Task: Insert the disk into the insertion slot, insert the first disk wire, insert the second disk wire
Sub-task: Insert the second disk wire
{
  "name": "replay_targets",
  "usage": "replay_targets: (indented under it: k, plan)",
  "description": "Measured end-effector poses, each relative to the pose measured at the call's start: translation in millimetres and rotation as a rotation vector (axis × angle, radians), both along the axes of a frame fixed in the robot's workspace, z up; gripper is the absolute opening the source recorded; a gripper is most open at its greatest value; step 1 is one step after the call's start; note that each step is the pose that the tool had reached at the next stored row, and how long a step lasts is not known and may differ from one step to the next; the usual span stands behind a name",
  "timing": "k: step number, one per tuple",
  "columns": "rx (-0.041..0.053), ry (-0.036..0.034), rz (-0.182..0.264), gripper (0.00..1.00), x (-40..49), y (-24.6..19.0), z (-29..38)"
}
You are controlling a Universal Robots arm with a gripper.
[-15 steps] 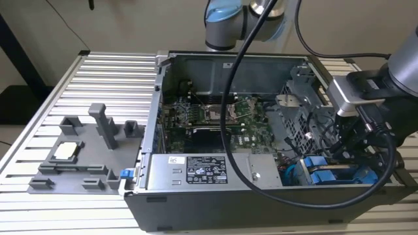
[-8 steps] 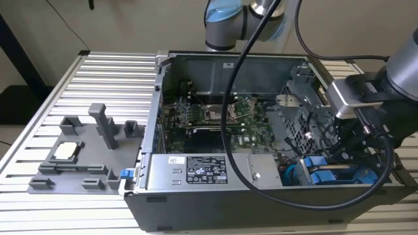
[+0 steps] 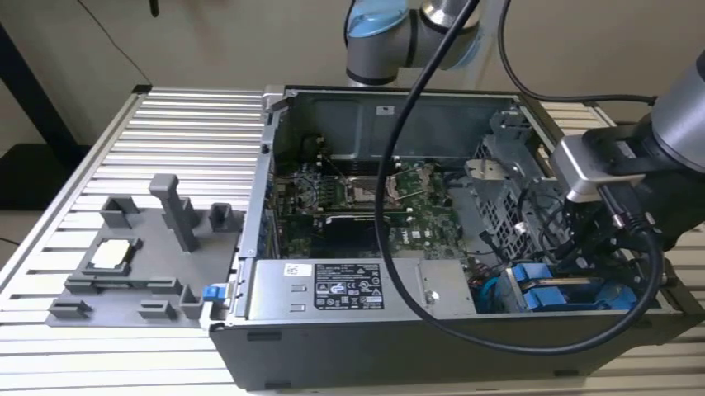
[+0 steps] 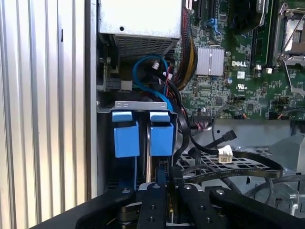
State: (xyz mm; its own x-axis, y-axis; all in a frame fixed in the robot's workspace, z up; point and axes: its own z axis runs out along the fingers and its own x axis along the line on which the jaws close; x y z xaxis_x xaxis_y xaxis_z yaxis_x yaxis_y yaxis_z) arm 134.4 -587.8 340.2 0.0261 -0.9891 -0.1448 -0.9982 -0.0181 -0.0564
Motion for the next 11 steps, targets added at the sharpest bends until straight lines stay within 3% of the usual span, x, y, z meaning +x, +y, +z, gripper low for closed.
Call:
replay_targets:
  k: [11]
  plan:
    - [0.0008, 0.0000, 0.000, 0.16, 0.8, 0.2, -5.3]
